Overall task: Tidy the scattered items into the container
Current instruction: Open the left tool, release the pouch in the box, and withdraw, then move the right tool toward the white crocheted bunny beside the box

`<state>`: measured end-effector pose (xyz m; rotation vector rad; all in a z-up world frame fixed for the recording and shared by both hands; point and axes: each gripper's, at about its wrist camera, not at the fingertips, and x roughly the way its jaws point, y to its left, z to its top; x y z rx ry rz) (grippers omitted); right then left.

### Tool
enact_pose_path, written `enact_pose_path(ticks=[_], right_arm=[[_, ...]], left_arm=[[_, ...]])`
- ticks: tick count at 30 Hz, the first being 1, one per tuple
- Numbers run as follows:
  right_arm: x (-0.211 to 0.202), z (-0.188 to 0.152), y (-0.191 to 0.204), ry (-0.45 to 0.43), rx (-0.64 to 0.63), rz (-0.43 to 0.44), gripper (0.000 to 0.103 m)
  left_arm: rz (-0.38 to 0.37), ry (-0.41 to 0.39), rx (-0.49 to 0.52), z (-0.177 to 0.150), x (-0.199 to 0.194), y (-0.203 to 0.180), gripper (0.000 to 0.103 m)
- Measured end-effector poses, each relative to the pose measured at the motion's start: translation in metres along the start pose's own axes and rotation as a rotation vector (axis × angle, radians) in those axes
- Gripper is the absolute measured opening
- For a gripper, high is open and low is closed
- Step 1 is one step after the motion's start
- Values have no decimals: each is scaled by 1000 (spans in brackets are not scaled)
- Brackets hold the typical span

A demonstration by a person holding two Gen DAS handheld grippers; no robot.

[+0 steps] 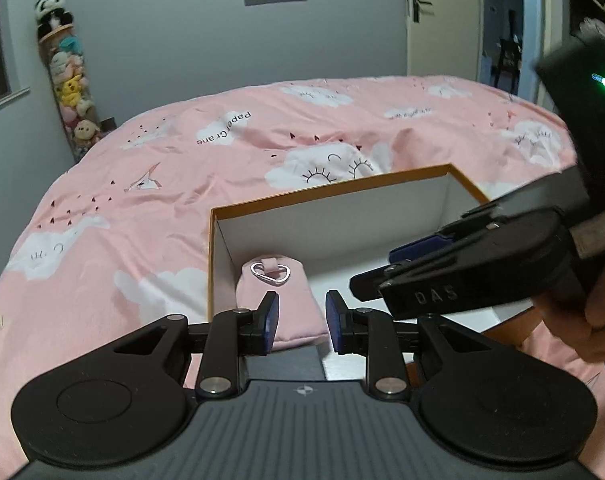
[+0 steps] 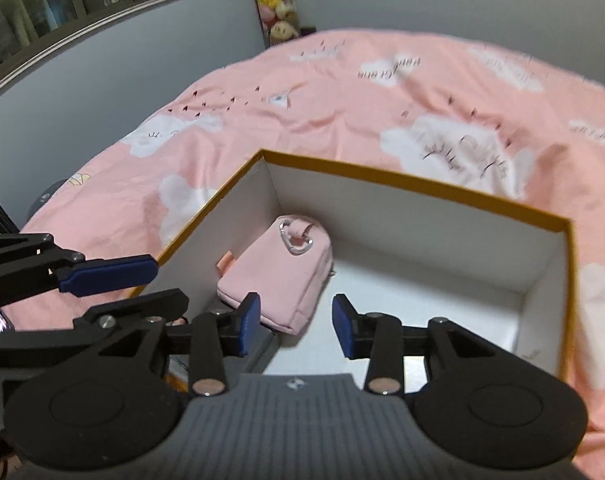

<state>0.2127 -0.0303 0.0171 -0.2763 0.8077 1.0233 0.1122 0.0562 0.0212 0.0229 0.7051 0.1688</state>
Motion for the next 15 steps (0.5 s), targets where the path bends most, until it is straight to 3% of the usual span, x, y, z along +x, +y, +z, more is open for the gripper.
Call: enact_pose_path(ticks=[7, 15], right_arm=[[-43, -29, 7, -152, -3, -95, 49], [-72, -69, 12, -237, 53, -129, 55]], left_arm=[[36, -50, -13, -14, -20, -11, 34], [-33, -36, -14, -35, -34, -18, 36]])
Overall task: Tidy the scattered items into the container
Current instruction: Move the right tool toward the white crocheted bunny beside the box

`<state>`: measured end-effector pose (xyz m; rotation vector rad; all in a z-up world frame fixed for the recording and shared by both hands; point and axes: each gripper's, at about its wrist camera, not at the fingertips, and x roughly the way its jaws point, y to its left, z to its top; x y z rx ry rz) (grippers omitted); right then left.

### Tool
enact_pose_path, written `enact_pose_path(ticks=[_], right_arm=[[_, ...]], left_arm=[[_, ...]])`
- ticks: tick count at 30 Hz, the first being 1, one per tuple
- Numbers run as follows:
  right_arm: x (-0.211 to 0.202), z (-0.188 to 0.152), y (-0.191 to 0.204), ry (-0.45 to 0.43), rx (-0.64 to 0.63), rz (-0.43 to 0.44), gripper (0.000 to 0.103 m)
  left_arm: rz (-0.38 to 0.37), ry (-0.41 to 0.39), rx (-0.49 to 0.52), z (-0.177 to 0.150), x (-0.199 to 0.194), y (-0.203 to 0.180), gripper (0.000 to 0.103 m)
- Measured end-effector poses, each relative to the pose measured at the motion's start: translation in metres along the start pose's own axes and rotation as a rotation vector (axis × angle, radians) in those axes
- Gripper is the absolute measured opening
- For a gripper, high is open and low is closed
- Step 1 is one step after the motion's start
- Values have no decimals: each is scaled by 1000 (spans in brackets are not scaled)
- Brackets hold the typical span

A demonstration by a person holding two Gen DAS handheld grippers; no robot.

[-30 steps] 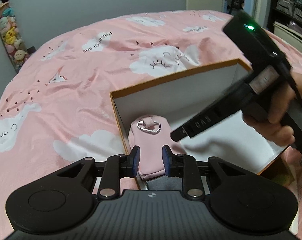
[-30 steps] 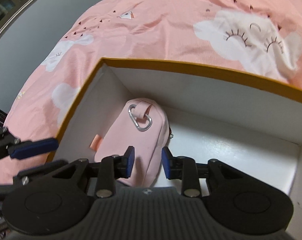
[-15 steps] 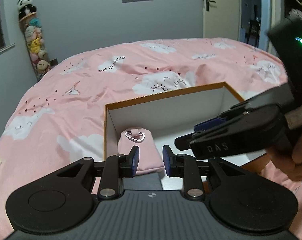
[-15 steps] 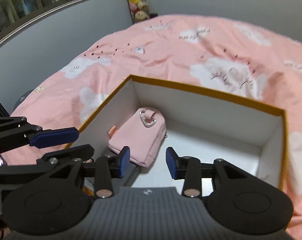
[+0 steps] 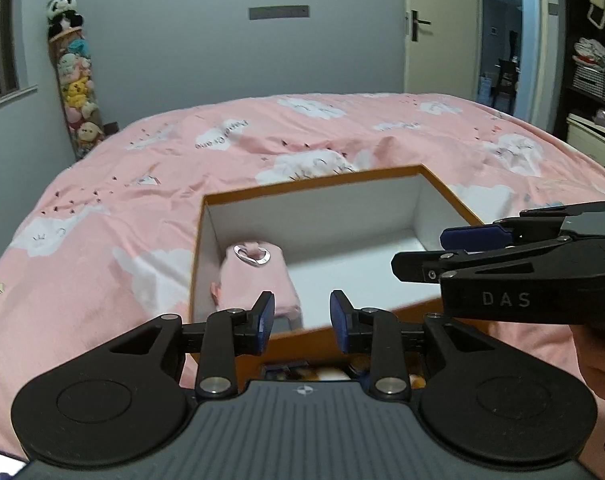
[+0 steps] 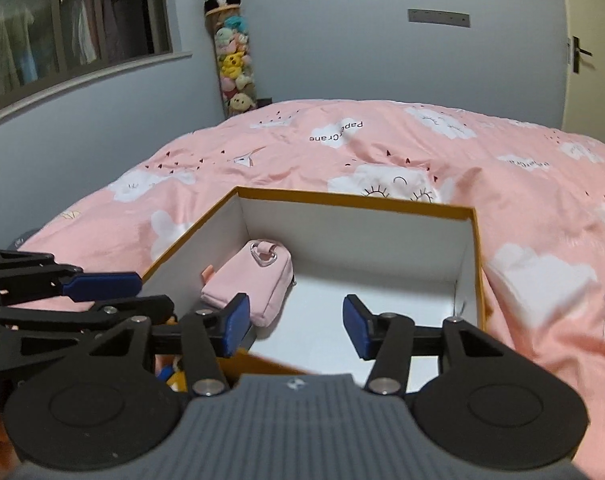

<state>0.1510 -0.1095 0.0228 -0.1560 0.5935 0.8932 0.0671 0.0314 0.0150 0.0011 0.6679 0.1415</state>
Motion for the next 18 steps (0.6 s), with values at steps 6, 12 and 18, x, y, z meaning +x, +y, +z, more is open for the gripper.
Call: enact_pose_path(ticks=[6, 12, 18], right_arm=[[-21, -24, 6, -17, -20, -42, 57], [-32, -51, 5, 43, -9, -62, 57], [-39, -73, 3, 106, 3, -55, 55]], left_arm=[[-50, 41, 17, -18, -6, -2, 36], [-111, 93, -35, -37, -9, 11, 36], [-173, 151, -33, -53, -16, 15, 36]])
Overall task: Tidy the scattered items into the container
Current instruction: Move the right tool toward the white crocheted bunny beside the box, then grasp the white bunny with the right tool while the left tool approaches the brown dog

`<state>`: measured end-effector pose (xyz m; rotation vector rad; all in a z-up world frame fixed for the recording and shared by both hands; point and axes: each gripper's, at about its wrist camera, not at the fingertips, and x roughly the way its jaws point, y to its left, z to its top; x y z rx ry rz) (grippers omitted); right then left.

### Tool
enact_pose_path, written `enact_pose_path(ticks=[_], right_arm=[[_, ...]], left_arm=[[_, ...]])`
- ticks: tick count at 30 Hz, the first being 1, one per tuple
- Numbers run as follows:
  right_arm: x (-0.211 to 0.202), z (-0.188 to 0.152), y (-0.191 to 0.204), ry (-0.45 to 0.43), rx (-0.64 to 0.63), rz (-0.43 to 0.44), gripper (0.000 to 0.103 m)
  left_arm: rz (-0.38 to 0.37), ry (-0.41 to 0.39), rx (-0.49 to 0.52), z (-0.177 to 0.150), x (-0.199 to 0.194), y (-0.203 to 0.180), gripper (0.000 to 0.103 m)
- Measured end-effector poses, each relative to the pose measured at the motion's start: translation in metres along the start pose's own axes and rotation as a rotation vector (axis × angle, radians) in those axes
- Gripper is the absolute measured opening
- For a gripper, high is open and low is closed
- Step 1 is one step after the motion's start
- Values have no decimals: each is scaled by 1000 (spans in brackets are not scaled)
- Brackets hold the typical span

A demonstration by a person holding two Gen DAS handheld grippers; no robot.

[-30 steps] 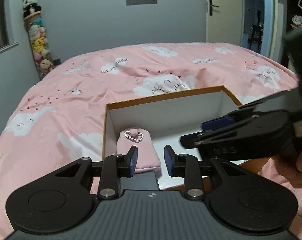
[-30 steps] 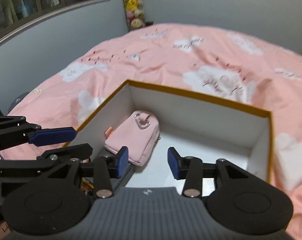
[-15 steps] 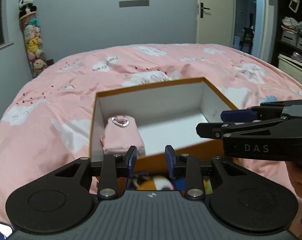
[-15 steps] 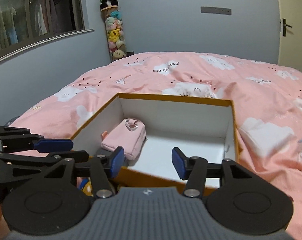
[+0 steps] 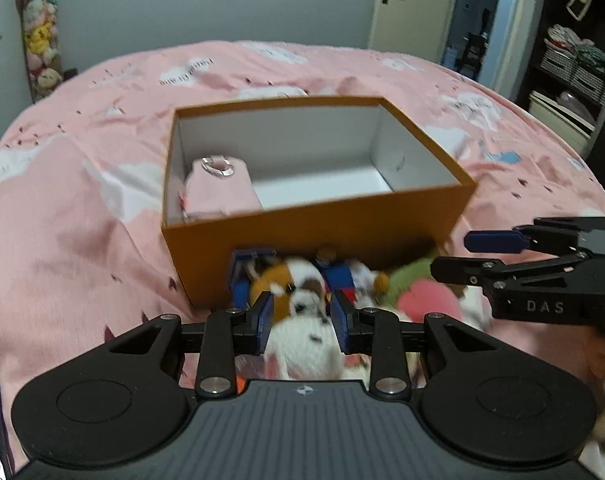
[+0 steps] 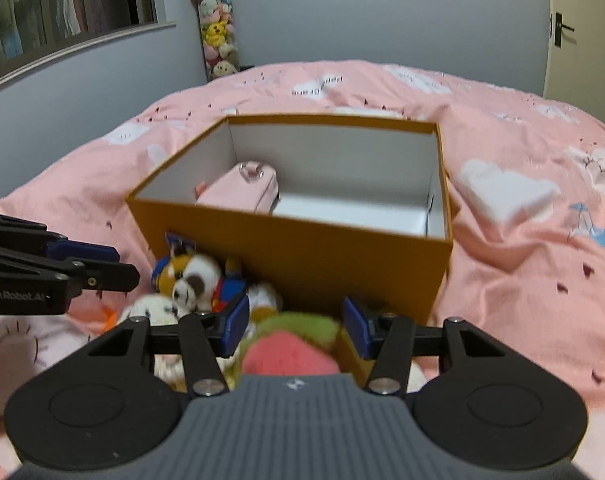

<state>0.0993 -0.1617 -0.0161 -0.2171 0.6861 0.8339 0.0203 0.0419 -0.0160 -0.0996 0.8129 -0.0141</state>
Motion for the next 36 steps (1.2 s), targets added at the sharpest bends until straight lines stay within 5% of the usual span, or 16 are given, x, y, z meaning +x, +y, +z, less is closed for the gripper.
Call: enact_pose_path(ticks=[6, 10, 21, 29, 36], right_arm=[[2, -8, 1, 67, -26, 31, 55], [2, -14, 2, 101, -60, 50, 55], [19, -12, 31, 183, -265, 194, 55], [39, -6, 54, 228, -564, 270, 56], [71, 14, 43, 363, -568, 415, 67]], left_arm=[[-66, 22, 114, -8, 3, -21, 37], [-14, 86, 153, -12, 13, -29, 41], [22, 189, 15, -18, 19, -13, 46], [38, 261, -75, -19, 33, 5, 46], [28, 304, -96, -18, 43, 11, 46]])
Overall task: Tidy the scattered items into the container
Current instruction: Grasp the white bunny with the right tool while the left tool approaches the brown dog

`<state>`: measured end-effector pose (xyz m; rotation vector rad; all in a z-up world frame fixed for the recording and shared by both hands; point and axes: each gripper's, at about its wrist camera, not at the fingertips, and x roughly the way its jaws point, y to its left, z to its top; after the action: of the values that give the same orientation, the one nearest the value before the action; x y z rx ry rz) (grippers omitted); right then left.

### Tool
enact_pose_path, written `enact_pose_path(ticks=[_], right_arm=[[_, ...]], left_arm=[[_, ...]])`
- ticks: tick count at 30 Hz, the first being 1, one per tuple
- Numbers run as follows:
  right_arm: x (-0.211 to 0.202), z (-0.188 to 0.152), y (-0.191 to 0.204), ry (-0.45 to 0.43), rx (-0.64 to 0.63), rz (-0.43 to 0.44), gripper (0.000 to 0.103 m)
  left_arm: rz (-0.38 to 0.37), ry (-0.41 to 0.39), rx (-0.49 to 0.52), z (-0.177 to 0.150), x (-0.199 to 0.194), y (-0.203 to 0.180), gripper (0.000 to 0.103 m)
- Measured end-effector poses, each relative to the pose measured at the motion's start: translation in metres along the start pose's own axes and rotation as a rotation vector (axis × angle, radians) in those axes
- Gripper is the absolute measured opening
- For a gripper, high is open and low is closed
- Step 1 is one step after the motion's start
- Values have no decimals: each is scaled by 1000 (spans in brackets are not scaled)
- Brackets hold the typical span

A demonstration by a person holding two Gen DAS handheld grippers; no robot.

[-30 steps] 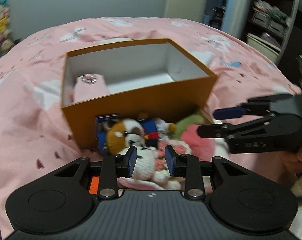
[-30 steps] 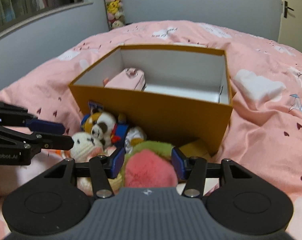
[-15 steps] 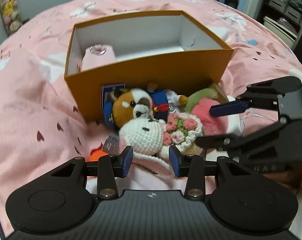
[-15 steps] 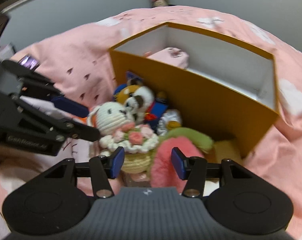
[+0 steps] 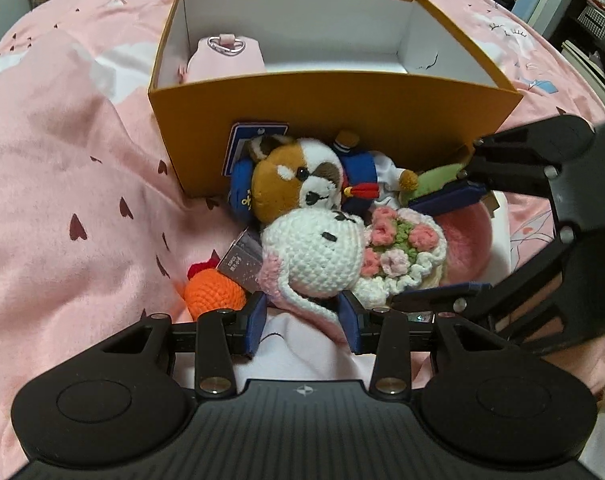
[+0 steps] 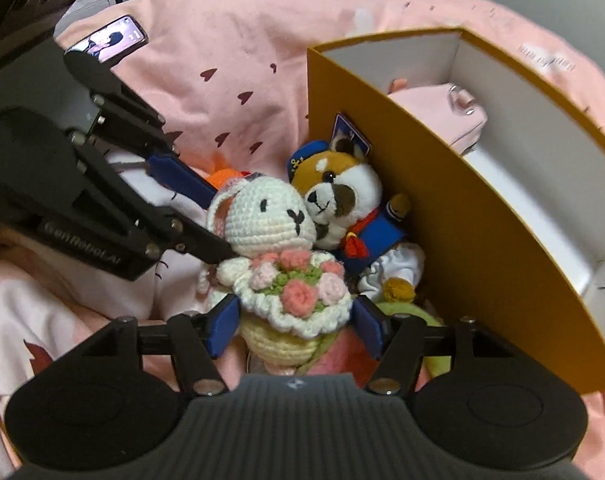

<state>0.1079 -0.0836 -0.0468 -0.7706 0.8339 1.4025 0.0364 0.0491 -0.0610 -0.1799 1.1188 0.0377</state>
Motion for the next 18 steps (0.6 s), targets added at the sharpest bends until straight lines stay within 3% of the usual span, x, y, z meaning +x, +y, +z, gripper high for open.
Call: enact_pose_path(ticks=[8, 18], right_arm=[[26, 9, -13, 46, 43, 123, 73], [14, 7, 10, 10, 9, 29, 57]], left_arm=[[-10, 18, -15, -1, 4, 5, 46], [-10, -35, 0, -7, -12, 2, 46]])
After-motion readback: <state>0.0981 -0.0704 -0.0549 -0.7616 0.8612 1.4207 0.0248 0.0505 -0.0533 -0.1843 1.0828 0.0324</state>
